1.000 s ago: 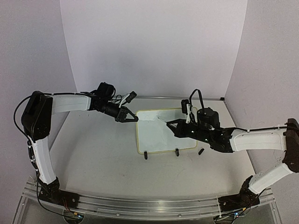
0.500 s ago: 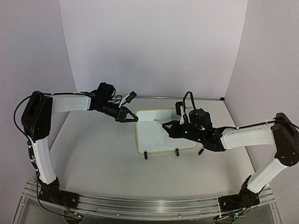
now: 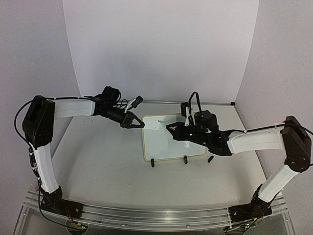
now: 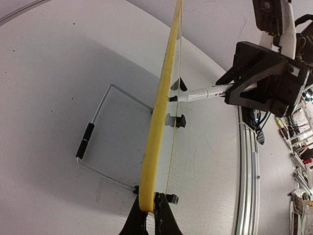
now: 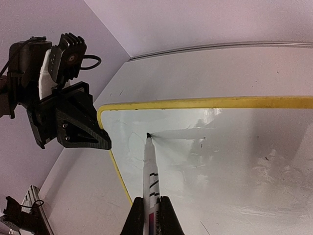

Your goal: Write a sentence on the whiteboard

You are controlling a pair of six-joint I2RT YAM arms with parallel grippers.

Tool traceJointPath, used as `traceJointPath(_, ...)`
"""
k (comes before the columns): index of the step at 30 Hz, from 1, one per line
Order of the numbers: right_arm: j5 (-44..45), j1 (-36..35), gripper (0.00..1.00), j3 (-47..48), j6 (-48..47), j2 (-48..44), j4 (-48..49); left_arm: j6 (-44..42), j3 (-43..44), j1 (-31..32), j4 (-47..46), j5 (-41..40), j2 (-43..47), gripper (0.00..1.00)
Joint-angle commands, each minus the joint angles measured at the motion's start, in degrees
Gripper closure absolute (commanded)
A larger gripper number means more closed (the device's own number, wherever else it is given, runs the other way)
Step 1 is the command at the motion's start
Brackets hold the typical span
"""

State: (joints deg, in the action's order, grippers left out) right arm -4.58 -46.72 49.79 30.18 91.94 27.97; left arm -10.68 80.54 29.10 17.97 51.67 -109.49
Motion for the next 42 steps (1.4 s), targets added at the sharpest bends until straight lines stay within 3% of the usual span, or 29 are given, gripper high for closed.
traceJointPath(1, 4.63, 0.38, 1.0, 1.43, 1.14, 0.41, -4.39, -5.69, 0.58, 0.56, 2.4, -6.47, -0.64, 1.0)
traceJointPath(20, 5.27, 0.35, 1.0, -2.93, 5.6, 0.52, -7.97, -5.73, 0.67, 0.53, 2.59, -6.52, -0.38, 1.0)
traceJointPath(42, 11.83, 0.32, 1.0, -0.36, 4.62, -1.82, -8.38, -5.76, 0.76, 0.52, 2.6, -6.53, -0.3, 1.0)
